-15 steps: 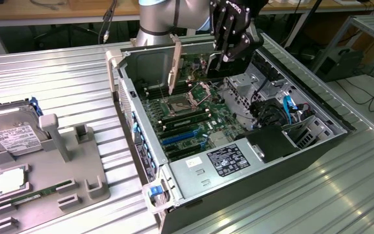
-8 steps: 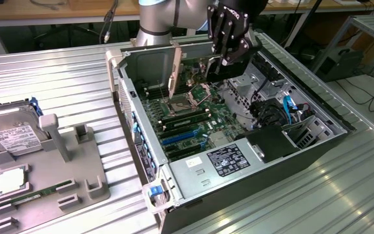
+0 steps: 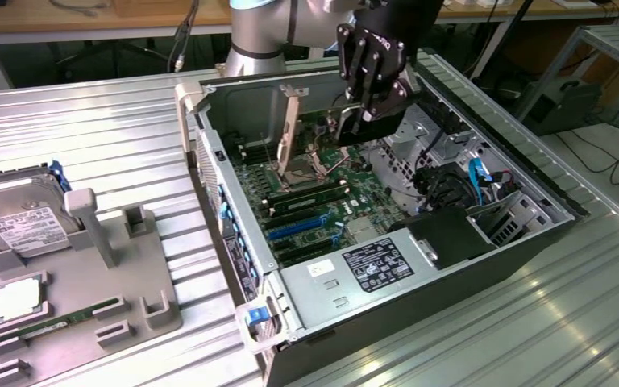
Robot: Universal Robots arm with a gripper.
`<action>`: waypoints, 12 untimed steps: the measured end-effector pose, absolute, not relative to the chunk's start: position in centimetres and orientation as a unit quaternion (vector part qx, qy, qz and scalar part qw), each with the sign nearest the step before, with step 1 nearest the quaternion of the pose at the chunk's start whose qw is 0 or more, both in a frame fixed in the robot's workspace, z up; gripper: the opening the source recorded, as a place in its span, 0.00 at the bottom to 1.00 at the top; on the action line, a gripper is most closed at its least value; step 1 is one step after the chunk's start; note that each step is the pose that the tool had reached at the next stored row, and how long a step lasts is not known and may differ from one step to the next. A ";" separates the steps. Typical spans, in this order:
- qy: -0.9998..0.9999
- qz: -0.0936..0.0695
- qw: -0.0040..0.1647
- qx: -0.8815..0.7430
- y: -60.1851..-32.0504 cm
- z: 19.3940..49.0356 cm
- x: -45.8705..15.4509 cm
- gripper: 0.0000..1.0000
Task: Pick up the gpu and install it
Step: 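Insert the gpu into the slot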
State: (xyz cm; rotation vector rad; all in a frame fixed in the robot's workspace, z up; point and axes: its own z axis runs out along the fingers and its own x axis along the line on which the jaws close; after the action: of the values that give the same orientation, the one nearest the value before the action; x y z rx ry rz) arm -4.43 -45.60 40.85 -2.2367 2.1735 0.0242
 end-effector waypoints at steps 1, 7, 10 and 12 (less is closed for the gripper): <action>0.697 0.008 0.012 -0.717 -45.6 40.7 -4.5 0.27; 0.697 0.010 0.010 -0.717 -45.4 40.1 -4.8 0.27; 0.699 0.010 0.009 -0.715 -45.2 39.7 -5.1 0.27; 0.703 0.010 0.009 -0.711 -45.1 39.2 -5.3 0.27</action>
State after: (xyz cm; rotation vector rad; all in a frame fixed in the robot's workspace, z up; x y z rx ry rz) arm -5.27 -45.14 39.17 -2.2199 2.1969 0.0302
